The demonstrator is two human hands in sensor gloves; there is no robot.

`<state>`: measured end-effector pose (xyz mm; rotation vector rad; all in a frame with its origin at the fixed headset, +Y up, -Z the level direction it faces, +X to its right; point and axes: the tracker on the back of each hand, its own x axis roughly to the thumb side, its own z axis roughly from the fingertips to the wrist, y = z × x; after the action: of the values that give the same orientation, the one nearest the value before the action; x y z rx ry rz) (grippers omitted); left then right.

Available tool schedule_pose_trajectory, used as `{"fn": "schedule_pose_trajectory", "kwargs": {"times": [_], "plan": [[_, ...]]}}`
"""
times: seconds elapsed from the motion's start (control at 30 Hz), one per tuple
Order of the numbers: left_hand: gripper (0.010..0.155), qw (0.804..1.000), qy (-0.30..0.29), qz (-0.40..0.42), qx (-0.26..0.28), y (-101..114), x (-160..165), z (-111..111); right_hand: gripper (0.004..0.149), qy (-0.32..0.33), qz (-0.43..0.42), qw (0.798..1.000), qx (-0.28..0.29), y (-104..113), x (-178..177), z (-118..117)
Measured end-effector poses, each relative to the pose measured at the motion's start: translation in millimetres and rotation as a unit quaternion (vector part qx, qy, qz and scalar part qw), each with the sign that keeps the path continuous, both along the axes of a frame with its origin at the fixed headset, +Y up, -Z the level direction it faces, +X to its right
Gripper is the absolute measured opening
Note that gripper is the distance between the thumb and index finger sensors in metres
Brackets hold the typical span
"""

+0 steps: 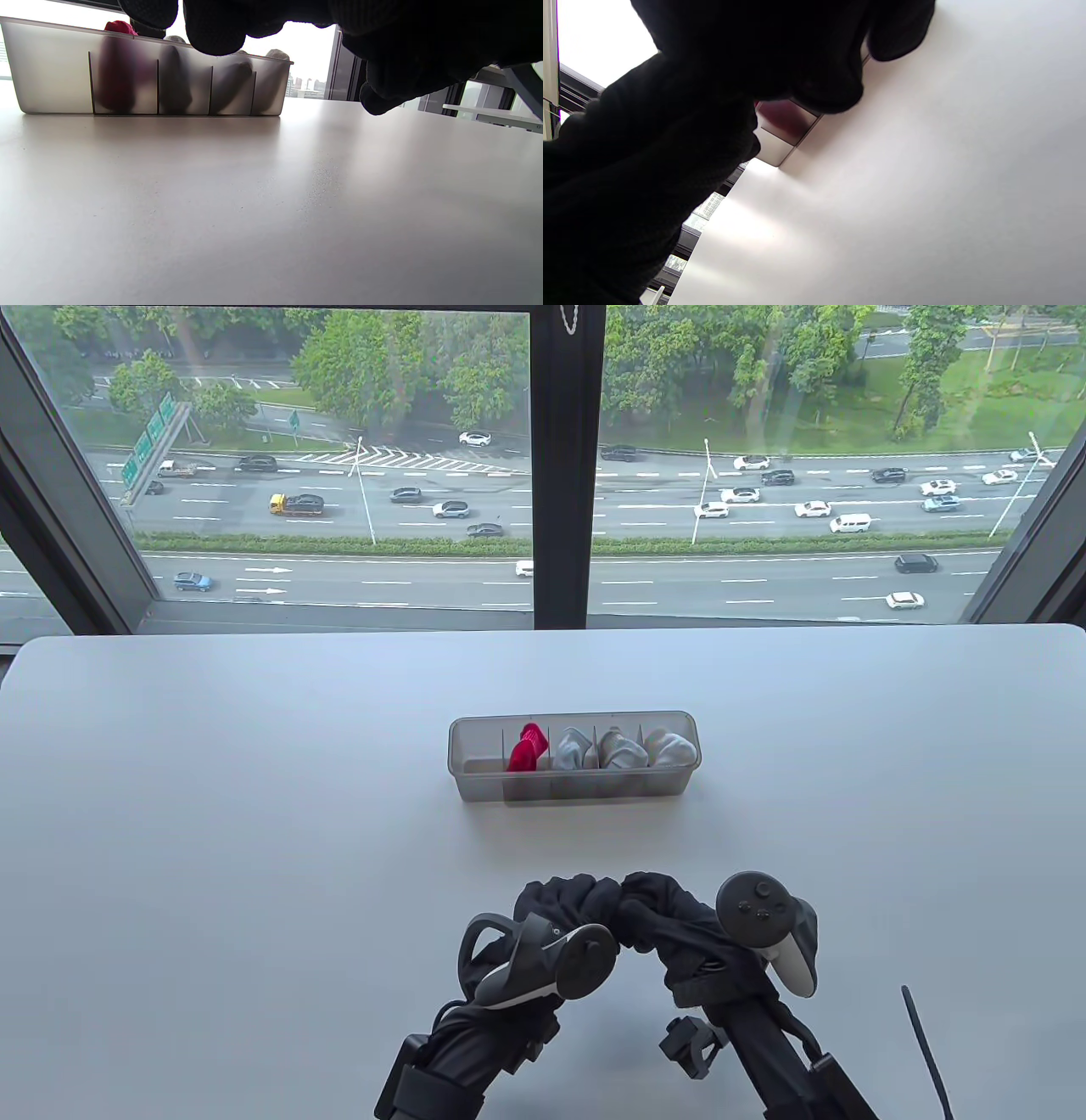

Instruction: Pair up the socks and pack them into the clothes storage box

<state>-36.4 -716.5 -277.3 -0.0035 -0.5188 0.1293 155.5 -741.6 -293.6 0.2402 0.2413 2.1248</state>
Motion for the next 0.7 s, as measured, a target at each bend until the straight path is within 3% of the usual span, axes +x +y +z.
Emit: {"fn": "schedule_pose_trajectory", "kwargs": {"times": [0.13, 0.3, 0.37, 0.47, 0.53, 0.63, 0.7], "plan": [[0.063, 0.997, 0.003, 0.065, -0.038, 2.6, -9.3, -8.0, 0.079, 0.052, -0.064, 0.996, -0.022, -0.5, -0.6, -2.5], [0.065, 0.973, -0.002, 0.216, -0.087, 5.3, -14.4, -6.3, 0.091, 0.025, -0.065, 0.997, -0.025, -2.7, 1.4, -0.4], [0.067, 0.96, -0.004, 0.256, -0.112, 5.8, -14.4, -7.6, 0.076, 0.045, -0.093, 0.994, -0.036, -3.7, 1.0, -0.6], [0.072, 0.963, -0.025, 0.233, -0.135, 3.2, -18.4, -10.4, 0.064, 0.032, -0.1, 0.994, -0.036, -2.5, 0.9, -0.5], [0.064, 0.958, -0.005, 0.24, -0.156, 1.7, -21.4, -12.5, 0.062, 0.037, -0.067, 0.997, -0.025, -3.0, 1.5, -0.9], [0.056, 0.972, 0.027, 0.203, -0.118, 5.6, -23.0, -12.8, 0.062, 0.023, -0.038, 0.999, -0.006, -0.2, -1.5, -0.5], [0.051, 0.97, 0.037, 0.215, -0.109, 7.7, -23.9, -11.3, 0.063, 0.03, -0.047, 0.998, -0.002, 2.1, -1.7, -0.2]]}}
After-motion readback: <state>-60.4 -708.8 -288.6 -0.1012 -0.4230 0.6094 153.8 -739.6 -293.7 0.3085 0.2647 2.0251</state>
